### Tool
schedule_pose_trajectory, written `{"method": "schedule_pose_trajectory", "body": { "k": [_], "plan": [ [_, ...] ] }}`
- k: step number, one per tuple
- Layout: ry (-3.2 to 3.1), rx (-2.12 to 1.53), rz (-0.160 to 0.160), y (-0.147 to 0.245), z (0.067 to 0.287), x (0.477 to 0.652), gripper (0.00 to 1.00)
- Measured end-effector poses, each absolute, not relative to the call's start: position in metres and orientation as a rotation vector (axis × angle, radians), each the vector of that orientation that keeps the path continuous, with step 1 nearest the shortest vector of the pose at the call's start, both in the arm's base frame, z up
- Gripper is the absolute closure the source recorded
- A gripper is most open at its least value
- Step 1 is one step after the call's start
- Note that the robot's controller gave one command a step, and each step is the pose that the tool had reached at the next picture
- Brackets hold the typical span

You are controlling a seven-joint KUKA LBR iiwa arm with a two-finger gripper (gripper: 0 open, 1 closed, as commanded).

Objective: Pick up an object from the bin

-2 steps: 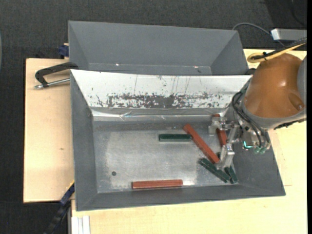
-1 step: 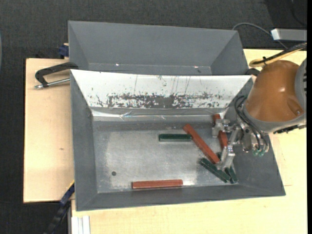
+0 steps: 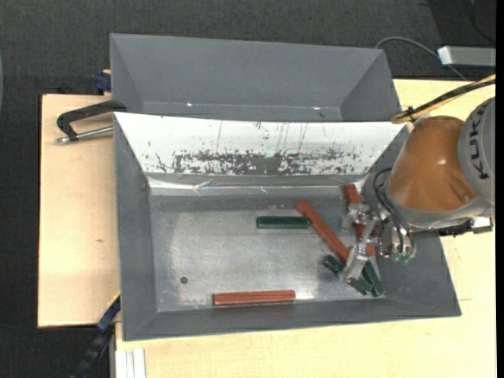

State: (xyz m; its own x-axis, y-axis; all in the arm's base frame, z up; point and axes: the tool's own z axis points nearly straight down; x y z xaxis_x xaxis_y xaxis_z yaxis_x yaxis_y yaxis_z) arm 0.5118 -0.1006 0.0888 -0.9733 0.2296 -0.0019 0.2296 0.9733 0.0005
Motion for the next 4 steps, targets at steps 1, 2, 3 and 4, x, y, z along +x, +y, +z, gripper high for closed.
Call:
{"method": "schedule_pose_trajectory", "body": {
  "k": [1, 2, 3, 4],
  "plan": [
    [3.122, 0.326, 0.007, -0.138, 0.078, 0.524, 1.00],
    [3.122, 0.326, 0.007, -0.138, 0.078, 0.524, 1.00],
    [3.134, 0.175, 0.005, -0.136, 0.085, 0.523, 1.00],
    [3.140, 0.081, 0.002, -0.136, 0.095, 0.514, 1.00]
  ]
}}
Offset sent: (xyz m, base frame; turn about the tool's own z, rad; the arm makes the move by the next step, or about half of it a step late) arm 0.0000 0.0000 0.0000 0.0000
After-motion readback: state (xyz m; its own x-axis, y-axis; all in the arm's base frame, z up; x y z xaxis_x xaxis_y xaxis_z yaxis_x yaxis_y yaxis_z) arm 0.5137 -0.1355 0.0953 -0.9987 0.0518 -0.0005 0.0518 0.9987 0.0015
